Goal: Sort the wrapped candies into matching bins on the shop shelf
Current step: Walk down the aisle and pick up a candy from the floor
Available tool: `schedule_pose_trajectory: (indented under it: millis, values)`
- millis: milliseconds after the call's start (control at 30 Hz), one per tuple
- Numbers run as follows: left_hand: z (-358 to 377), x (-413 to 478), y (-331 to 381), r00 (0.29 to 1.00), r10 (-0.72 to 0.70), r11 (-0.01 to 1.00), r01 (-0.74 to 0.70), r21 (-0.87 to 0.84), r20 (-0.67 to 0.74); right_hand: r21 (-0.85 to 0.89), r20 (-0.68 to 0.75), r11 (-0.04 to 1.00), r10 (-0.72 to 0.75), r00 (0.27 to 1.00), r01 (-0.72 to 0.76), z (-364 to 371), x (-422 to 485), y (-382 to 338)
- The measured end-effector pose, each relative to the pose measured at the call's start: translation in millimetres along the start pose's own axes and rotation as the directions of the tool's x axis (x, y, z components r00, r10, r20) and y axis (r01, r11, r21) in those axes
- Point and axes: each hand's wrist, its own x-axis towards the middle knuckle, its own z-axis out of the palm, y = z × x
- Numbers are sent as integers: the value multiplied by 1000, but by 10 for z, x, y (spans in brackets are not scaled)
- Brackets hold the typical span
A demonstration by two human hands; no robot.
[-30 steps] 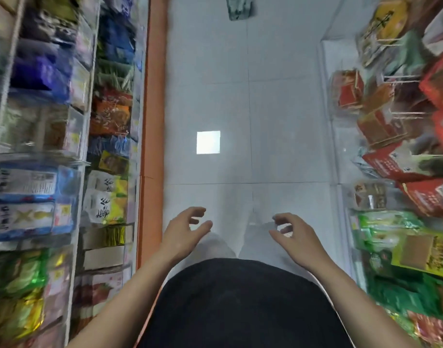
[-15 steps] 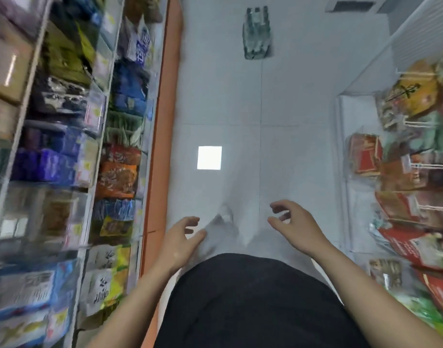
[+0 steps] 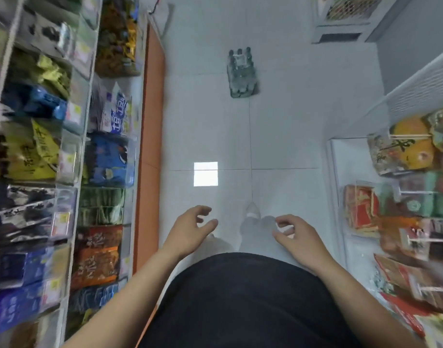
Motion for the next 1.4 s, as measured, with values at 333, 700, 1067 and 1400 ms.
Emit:
schedule_pose_trajectory:
  millis: [333,700,1067,1400]
  values:
    - [-1041,1141,379,979,-151,982,133,-131,-139,-65,79,986,-151,985,156,-793,1982,-1804]
    - [-2531,3490,1679,999,-15,998,13,-58,-44,-6,29,1000,24,999,-24,-1410,3374,-2904]
    - [-3236,5415,2989,1000,-11,998,12,-56,9,-53,35,998,30,999,-28,-2494,5312,-3884]
    - [-4425,6234,2787,962,-204,960,161,-228,-181,-170,192,969,-147,970,180,-2695,7215,-5996]
